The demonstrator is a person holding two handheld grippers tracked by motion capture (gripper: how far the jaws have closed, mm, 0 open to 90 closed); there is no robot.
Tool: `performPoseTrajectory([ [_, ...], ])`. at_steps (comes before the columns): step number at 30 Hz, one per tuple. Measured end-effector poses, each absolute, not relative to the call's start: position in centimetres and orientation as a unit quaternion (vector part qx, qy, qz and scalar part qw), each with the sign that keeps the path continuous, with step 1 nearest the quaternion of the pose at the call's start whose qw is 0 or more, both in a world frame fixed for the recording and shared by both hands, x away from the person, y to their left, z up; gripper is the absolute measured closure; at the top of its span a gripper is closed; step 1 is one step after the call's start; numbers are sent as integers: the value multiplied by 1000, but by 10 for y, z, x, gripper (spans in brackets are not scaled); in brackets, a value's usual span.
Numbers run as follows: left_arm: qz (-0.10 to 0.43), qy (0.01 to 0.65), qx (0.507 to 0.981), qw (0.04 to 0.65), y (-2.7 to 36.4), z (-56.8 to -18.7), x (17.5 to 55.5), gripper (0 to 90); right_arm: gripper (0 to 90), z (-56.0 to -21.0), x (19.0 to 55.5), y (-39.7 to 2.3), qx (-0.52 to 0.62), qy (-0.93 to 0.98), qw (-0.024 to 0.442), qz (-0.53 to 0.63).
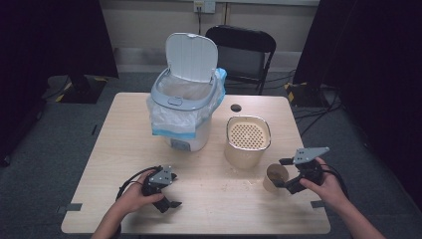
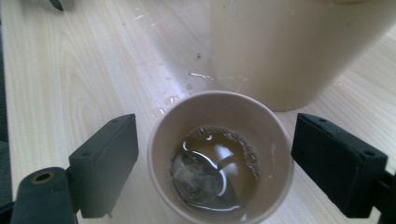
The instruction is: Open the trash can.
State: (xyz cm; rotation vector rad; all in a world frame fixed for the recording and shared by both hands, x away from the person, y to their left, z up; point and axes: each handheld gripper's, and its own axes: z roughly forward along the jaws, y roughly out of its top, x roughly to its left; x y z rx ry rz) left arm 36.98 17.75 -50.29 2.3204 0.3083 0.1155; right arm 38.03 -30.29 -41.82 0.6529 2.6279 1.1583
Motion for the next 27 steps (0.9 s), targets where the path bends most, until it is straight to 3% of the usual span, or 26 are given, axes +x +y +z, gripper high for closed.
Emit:
performPoseTrajectory([
  [27,45,121,913,387,178,-503,370,1,141,-454,380,-309,240,876,84,409],
])
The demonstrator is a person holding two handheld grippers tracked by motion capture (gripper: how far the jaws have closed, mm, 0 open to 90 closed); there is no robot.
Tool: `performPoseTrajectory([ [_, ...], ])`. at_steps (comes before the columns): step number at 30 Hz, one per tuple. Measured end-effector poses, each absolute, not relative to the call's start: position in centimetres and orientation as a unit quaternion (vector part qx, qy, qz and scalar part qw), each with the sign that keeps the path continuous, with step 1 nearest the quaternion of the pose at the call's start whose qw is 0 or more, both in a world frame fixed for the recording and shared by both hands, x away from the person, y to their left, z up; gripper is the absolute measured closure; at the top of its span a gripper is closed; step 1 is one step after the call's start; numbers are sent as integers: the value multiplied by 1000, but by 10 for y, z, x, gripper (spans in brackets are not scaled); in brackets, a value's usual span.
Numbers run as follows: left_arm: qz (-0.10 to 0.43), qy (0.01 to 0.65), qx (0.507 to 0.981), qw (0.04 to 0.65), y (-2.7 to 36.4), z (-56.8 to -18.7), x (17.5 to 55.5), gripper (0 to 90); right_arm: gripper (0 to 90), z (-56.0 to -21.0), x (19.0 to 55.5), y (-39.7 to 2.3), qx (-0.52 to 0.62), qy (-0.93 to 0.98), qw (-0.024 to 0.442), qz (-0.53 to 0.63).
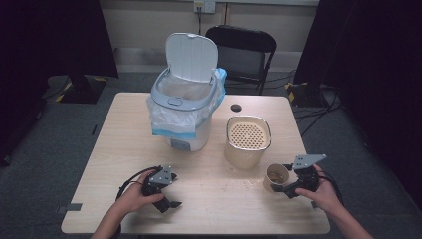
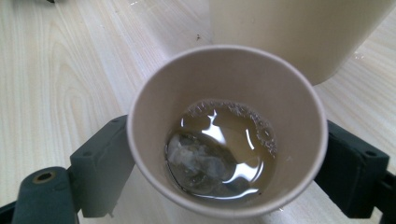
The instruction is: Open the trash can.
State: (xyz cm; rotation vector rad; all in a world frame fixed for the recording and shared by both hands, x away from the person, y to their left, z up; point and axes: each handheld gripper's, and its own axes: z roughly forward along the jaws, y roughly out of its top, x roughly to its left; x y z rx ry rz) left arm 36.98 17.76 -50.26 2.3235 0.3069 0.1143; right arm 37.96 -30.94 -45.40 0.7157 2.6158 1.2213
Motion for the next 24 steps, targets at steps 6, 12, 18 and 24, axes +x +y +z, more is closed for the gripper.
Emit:
performPoseTrajectory([
  [6,45,121,913,387,178,-503,370,1,142,-465,380,-312,244,872,84,416],
  [12,45,121,913,387,178,-503,370,0,145,-471,380,-312,245,868,84,424],
  [18,45,121,913,387,178,-503,370,1,153,-478,379,-311,252,860,83,436],
  [24,45,121,913,388,178,-503,370,0,167,-487,379,-309,253,859,80,438],
])
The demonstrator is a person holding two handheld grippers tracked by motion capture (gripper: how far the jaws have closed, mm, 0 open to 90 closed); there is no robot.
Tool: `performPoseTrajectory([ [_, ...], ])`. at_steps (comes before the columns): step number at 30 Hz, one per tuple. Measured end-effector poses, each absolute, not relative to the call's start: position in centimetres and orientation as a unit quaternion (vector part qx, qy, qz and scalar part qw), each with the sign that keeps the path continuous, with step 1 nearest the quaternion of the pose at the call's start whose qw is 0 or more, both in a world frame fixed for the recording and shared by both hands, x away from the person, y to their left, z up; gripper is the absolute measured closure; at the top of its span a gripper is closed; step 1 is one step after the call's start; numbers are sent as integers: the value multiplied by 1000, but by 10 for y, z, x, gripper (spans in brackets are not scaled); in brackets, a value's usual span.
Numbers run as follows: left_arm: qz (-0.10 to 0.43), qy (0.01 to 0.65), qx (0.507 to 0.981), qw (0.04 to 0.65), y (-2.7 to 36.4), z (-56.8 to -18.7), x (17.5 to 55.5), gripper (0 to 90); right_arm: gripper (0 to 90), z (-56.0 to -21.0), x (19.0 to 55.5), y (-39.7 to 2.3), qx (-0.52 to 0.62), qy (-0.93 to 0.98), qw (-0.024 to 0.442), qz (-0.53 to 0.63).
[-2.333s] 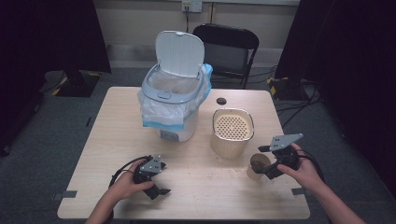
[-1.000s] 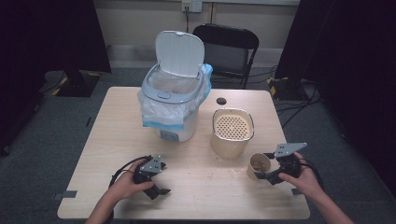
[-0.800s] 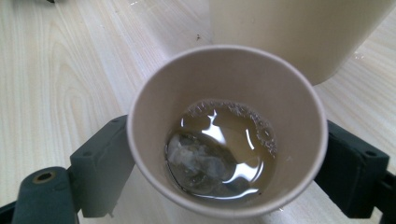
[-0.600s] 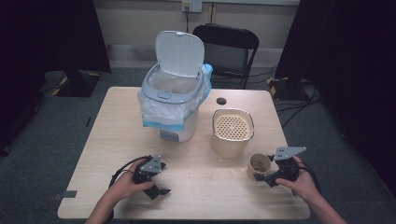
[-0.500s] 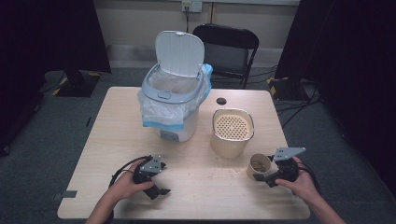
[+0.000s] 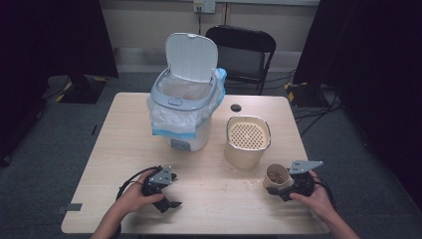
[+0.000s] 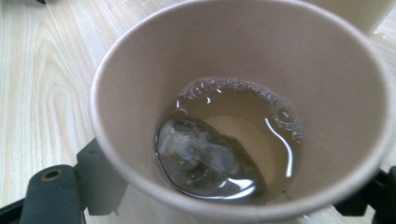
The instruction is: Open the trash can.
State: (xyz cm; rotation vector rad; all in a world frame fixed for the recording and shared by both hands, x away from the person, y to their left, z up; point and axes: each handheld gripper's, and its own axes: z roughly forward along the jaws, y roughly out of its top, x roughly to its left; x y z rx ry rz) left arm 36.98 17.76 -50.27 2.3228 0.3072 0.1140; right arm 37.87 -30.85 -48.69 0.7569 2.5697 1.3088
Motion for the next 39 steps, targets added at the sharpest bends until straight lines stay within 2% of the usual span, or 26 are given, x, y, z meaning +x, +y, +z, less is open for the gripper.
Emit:
performPoseTrajectory([
  [16,45,121,912,388,178,-503,370,0,253,-491,379,-309,257,841,83,469],
  [27,45,121,913,388,178,-503,370,1,271,-489,379,-308,252,845,88,462],
  [39,45,121,913,387,178,-503,370,0,277,-466,379,-310,241,859,94,443],
])
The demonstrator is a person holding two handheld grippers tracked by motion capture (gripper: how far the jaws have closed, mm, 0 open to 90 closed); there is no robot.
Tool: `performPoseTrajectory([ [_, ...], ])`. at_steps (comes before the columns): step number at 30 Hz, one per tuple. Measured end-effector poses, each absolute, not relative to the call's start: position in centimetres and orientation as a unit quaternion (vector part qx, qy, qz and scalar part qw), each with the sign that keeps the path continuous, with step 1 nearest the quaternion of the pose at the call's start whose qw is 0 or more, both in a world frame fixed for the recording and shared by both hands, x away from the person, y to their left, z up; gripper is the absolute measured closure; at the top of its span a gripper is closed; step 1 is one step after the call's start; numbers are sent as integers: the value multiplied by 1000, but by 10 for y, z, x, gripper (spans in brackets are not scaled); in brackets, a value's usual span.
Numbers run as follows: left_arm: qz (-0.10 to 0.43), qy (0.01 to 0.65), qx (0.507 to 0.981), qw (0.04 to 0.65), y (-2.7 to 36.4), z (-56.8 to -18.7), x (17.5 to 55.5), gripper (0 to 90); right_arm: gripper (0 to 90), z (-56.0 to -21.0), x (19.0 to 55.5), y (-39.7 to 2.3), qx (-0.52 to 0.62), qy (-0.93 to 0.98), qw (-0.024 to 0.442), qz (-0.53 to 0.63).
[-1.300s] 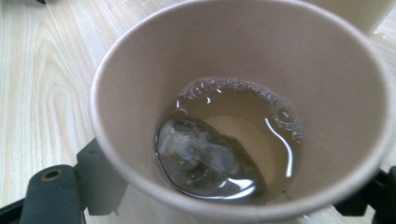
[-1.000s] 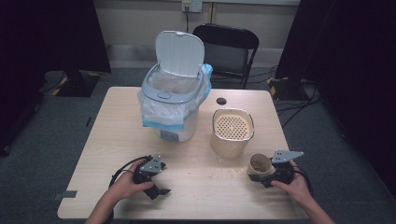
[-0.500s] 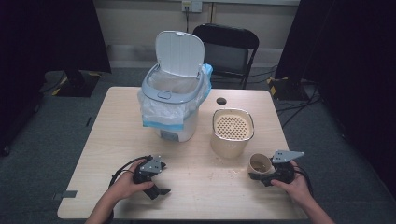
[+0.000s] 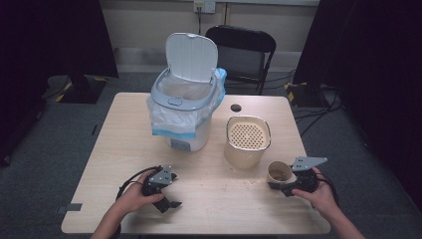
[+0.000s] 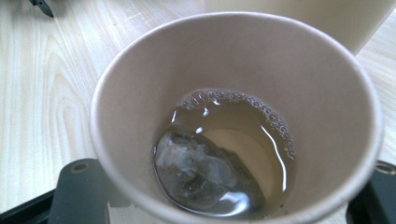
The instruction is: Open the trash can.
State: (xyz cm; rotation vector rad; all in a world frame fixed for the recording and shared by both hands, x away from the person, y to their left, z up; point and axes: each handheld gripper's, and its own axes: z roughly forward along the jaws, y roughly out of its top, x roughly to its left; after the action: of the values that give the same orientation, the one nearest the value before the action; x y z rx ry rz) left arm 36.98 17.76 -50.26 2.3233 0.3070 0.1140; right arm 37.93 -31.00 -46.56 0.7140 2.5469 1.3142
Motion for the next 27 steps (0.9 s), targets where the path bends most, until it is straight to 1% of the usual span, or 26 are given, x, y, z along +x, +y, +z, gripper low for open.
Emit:
performPoseTrajectory([
  [27,45,121,913,388,178,-503,370,0,281,-390,395,-308,218,877,76,421],
])
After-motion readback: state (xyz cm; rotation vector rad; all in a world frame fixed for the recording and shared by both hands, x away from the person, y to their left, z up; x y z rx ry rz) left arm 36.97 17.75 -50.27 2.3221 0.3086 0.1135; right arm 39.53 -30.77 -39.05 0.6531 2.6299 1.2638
